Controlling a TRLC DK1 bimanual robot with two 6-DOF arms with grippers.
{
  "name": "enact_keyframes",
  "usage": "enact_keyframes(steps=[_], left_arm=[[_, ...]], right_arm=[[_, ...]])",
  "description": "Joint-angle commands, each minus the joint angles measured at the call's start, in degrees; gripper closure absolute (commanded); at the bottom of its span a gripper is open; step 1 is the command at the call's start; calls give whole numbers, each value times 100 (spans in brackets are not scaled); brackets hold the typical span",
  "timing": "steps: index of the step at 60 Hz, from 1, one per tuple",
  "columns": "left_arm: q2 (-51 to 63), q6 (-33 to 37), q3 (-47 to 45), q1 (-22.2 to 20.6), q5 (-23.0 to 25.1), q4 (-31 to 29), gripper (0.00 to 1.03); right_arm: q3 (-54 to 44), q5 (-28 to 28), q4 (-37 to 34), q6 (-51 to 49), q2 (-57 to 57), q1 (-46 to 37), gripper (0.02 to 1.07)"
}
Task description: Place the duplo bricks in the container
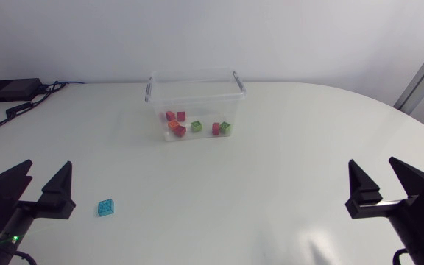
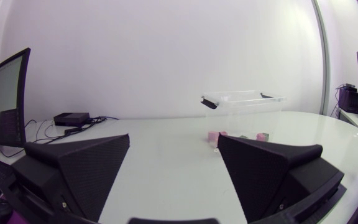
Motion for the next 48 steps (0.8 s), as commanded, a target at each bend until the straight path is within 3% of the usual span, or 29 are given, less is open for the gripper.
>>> enact_keyframes(steps=[1,31,45,48], left_arm=[[-65,-65,-80,16,-15,-17,4],[-30,-127,-71,148,-24,-87,4],[32,-320,17,772,-24,-131,4],[181,-320,395,851,-50,-632,4]], right_arm=[[-165,-30,-63,-60,-27,-54,7],[-165,-30,-63,-69,-27,-54,7],[-165,-30,-63,-60,-27,-54,7],[-165,-30,-63,-69,-27,-54,7]])
